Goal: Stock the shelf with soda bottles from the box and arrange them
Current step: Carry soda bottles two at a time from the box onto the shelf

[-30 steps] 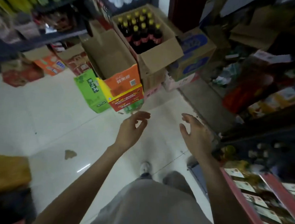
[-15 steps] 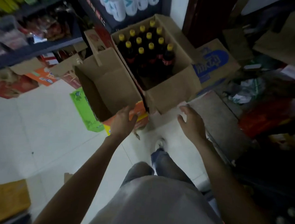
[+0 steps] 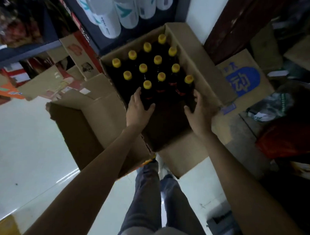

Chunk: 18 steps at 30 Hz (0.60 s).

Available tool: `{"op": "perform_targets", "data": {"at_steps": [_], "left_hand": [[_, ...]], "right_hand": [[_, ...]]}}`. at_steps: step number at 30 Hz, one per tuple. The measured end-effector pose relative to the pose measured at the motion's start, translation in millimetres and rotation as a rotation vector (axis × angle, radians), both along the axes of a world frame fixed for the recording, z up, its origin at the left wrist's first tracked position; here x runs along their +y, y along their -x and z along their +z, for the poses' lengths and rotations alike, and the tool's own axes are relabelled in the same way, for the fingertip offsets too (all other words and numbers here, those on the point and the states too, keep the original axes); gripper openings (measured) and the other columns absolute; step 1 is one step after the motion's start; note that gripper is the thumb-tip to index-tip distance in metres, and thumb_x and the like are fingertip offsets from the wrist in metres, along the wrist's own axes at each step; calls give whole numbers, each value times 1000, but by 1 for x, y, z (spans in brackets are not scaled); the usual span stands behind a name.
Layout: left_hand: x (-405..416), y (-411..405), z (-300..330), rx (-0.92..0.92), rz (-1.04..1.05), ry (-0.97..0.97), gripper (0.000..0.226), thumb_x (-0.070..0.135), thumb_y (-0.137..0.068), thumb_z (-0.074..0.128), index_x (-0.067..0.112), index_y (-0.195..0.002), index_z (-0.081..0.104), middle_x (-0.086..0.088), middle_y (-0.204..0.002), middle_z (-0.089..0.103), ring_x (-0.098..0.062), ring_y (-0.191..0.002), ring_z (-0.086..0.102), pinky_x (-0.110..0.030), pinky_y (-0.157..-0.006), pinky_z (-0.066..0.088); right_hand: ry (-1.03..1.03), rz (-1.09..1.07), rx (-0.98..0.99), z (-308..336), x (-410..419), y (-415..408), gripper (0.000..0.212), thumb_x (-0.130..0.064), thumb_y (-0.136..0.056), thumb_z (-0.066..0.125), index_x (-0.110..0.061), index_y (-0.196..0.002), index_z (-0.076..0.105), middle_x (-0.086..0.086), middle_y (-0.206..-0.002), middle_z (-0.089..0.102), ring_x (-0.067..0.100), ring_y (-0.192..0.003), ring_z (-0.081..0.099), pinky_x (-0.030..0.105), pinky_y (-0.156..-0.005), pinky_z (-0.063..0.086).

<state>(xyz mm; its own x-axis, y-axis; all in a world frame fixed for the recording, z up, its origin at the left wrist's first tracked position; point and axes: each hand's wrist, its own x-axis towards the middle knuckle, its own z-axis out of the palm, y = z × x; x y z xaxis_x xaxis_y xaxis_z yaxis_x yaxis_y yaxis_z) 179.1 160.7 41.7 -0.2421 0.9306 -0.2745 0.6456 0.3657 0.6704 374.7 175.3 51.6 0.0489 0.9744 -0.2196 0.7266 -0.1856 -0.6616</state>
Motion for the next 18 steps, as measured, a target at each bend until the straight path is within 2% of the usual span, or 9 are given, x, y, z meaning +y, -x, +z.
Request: {"op": "perform_targets", "data": {"at_steps": [3,6,8,11,14,16,18], "left_hand": [[28,2,-29,66,-19,58,78,32,-90,61,14,-150,14,-8,-153,27,-25,-139,29,-39,-106,36],[43,-1,-48,124,-42,64,80,29,-89,63,12,-150,14,-8,-153,27,-26,-140,26,-39,-108,34],[51,-2,-55,154,-37,49,82,26,-86,67,12,-150,17,-10,-149,31,-28,-138,28,-39,-107,34],[63,-4,-60,211,-24,62,86,23,-81,73,10,-148,21,-13,-144,33,-31,-132,31,-39,-106,33],[69,-3,-68,267,-24,25,83,19,-75,78,9,-142,31,-14,-141,38,-33,-129,35,-39,-104,37],[69,-2,-74,273,-35,-11,78,15,-71,80,9,-136,37,-14,-138,42,-32,-127,39,-42,-99,43],[69,-1,-78,267,-56,-31,74,13,-71,81,9,-132,39,-13,-134,46,-31,-124,45,-42,-90,48]], "right_hand": [[80,-54,-73,-35,29,15,73,-18,-92,61,-10,-151,20,14,-153,29,28,-141,30,38,-109,34],[84,-120,-119,-59,49,24,78,-19,-91,63,-7,-151,15,15,-156,24,28,-144,22,33,-112,27],[109,-188,-118,-71,62,29,79,-18,-88,66,-7,-150,18,14,-154,26,27,-142,25,30,-109,29],[81,-287,-148,-81,76,35,72,-18,-82,73,-4,-140,34,14,-144,36,29,-135,35,36,-104,38],[105,-360,-206,-91,82,45,76,-21,-78,77,-6,-140,34,13,-146,34,29,-137,32,40,-104,40],[109,-382,-166,-96,82,52,78,-20,-75,80,-10,-138,35,10,-144,37,28,-135,36,42,-101,42],[95,-388,-78,-99,81,58,71,-17,-74,79,-13,-132,39,4,-138,47,25,-126,47,40,-91,45]]}}
